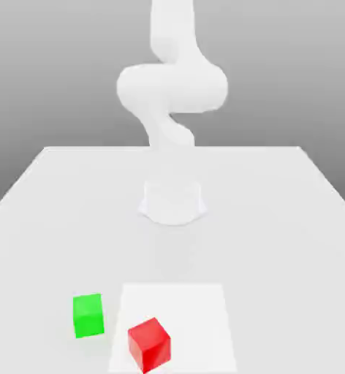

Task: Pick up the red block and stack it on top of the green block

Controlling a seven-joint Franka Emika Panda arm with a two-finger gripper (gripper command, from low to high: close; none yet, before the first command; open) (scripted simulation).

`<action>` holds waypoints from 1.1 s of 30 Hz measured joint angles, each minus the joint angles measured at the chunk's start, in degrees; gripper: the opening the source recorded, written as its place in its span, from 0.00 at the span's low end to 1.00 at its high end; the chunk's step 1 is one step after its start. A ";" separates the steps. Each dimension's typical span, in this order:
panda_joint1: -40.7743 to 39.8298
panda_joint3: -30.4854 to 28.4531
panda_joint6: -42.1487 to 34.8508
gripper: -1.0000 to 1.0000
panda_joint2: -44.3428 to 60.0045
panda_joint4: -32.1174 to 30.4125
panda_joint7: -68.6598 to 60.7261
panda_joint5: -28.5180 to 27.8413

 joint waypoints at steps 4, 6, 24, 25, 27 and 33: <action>-4.48 3.64 3.22 0.50 8.68 -1.63 9.47 -2.36; -6.44 5.18 4.75 0.50 12.88 -2.42 14.09 -3.58; -13.50 8.77 19.13 0.50 49.29 -9.66 49.27 -5.86; -13.49 8.77 20.22 0.50 51.15 -9.89 50.20 -5.19; -12.88 7.92 23.20 0.50 55.12 -9.63 51.67 -5.71; -11.02 5.57 28.28 0.00 61.34 -8.74 53.70 -8.02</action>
